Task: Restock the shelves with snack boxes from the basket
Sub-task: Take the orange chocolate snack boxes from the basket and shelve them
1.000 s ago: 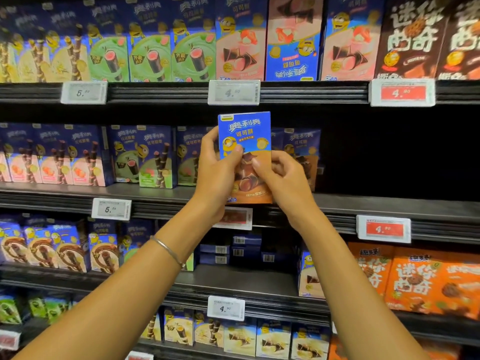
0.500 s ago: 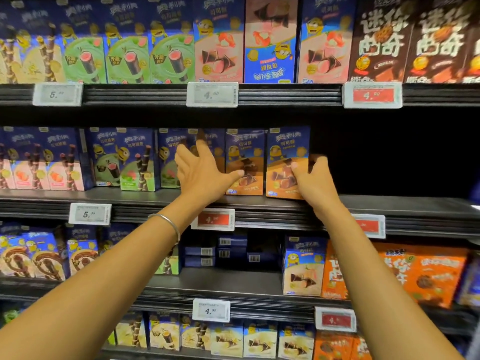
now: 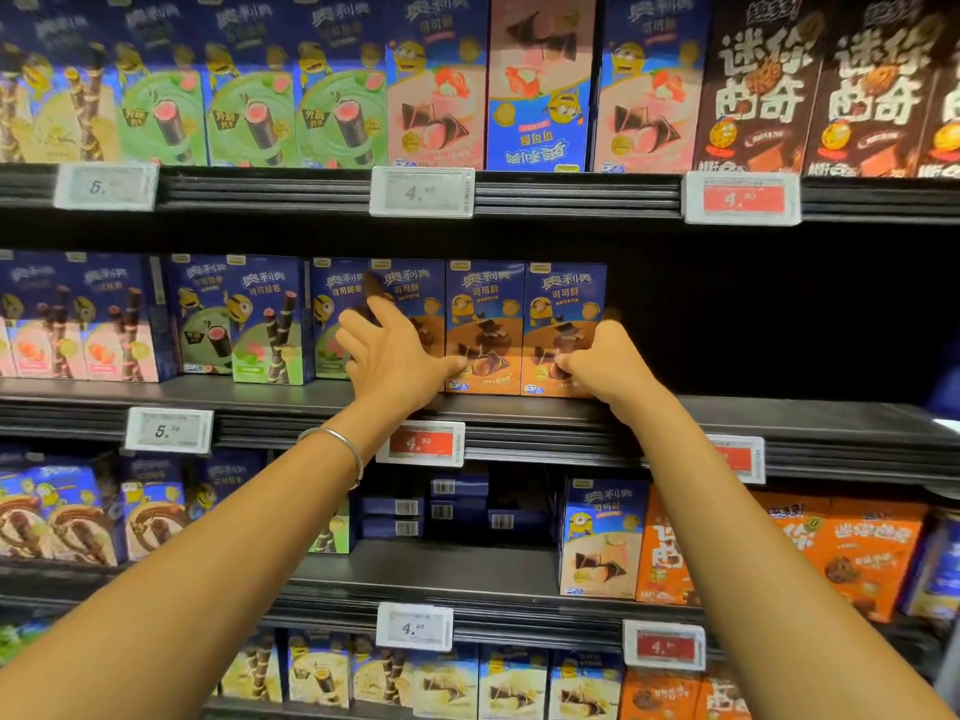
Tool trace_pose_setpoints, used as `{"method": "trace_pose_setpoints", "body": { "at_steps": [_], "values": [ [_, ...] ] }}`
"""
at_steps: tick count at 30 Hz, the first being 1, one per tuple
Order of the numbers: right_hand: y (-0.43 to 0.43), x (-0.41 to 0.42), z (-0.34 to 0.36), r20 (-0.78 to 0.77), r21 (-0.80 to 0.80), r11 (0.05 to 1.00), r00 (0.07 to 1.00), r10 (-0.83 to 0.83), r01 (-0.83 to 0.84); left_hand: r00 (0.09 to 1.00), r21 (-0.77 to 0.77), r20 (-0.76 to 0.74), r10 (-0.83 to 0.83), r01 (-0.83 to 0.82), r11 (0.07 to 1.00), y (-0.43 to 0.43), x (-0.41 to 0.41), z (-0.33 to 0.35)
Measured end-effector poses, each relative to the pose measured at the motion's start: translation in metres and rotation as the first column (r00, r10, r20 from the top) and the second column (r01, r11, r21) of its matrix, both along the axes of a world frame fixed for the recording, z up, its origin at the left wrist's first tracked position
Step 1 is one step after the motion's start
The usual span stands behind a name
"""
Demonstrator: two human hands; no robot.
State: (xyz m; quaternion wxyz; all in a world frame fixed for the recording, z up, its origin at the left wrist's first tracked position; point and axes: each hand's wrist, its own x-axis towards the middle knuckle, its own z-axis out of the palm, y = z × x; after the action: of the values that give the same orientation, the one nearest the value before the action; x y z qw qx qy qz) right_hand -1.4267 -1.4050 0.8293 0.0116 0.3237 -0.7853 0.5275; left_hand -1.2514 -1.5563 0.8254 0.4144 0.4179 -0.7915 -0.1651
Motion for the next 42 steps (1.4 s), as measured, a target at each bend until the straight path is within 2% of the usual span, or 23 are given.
{"method": "trace_pose_setpoints", "body": {
  "at_steps": [16, 22, 25, 28, 31, 33, 36, 39, 42],
  "values": [
    [-0.009, 0.003, -0.002, -0.016, -0.015, 1.000, 1.000, 0.012, -0.012, 1.000, 0.013, 0.027, 0.000, 0.000, 1.000, -0.003, -0.003, 0.002],
    [-0.007, 0.007, 0.000, 0.027, -0.032, 0.999, 0.999, 0.037, -0.036, 1.000, 0.007, 0.019, 0.000, 0.000, 1.000, -0.005, -0.003, 0.001],
    [-0.004, 0.008, 0.001, 0.080, -0.089, 0.995, 0.995, 0.054, -0.047, 1.000, 0.034, 0.005, -0.008, 0.008, 0.999, -0.005, 0.000, 0.002],
    [0.007, 0.016, 0.003, 0.142, -0.172, 0.984, 0.988, 0.063, -0.038, 0.996, 0.105, -0.075, -0.054, 0.062, 0.993, -0.005, 0.008, 0.006],
    [0.024, 0.032, 0.003, 0.172, -0.251, 0.967, 0.982, 0.075, -0.030, 0.961, 0.113, -0.251, -0.117, 0.150, 0.982, 0.000, 0.026, 0.009],
    [0.039, 0.048, 0.002, 0.126, -0.305, 0.952, 0.989, 0.076, -0.034, 0.911, 0.079, -0.373, -0.176, 0.220, 0.972, 0.011, 0.043, 0.006],
    [0.062, 0.089, -0.006, -0.024, -0.447, 0.889, 0.995, 0.097, -0.098, 0.806, -0.028, -0.528, -0.269, 0.300, 0.953, 0.038, 0.072, -0.008],
    [0.082, 0.121, -0.029, -0.051, -0.541, 0.809, 0.969, 0.240, -0.229, 0.683, -0.089, -0.655, -0.325, 0.357, 0.930, 0.067, 0.100, -0.038],
    [0.094, 0.139, -0.071, 0.026, -0.545, 0.756, 0.894, 0.448, -0.363, 0.641, -0.012, -0.688, -0.340, 0.459, 0.888, 0.090, 0.130, -0.094]
  ]
}}
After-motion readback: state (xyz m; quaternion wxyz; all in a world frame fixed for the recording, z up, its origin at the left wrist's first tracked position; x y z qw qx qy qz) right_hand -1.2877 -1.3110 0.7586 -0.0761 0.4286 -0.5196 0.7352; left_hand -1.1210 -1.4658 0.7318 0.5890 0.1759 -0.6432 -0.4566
